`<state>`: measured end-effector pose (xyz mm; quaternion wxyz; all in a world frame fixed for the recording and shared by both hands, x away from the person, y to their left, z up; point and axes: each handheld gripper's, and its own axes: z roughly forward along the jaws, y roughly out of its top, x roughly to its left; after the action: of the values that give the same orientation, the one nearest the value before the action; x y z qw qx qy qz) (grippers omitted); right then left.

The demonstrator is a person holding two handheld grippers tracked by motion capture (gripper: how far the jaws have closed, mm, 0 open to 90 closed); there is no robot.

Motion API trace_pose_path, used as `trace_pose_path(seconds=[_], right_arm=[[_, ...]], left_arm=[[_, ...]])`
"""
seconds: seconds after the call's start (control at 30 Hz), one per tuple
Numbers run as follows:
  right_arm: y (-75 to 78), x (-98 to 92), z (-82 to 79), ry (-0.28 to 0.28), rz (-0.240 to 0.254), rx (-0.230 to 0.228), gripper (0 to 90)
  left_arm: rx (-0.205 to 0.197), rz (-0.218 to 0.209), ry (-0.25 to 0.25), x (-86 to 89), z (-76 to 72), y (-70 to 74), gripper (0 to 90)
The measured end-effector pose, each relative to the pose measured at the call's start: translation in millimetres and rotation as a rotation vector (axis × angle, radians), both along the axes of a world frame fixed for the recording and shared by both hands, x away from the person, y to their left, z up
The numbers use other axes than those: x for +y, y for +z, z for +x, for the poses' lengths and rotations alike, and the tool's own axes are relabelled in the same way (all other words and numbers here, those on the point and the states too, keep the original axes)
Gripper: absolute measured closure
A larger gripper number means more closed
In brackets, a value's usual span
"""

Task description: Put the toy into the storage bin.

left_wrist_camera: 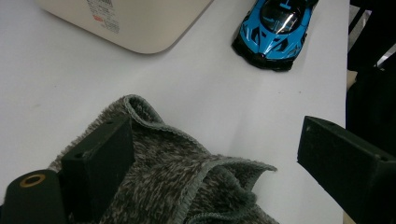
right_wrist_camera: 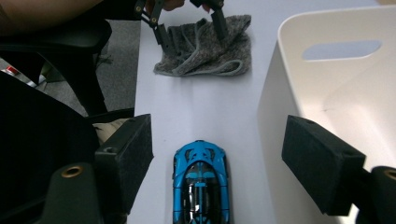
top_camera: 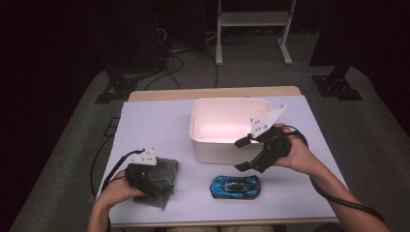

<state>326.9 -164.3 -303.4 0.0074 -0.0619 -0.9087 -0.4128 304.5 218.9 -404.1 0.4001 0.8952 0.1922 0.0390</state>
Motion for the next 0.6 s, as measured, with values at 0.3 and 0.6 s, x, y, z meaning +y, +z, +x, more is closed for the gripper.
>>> trace_pose_path(seconds=[0.3, 0.6], right_arm=[[-25.9, 6.5, -10.9, 0.019, -0.045, 0.005, 20.6], [-64.8, 14.9, -17.3, 0.028, -0.115, 0.006, 18.2]], left_arm=[[-0.011, 0.000, 0.010, 2.3, -0.5, 2.4, 9.9], [-0.010, -0.002, 0.014, 1.8, -1.7, 3.5, 9.7]])
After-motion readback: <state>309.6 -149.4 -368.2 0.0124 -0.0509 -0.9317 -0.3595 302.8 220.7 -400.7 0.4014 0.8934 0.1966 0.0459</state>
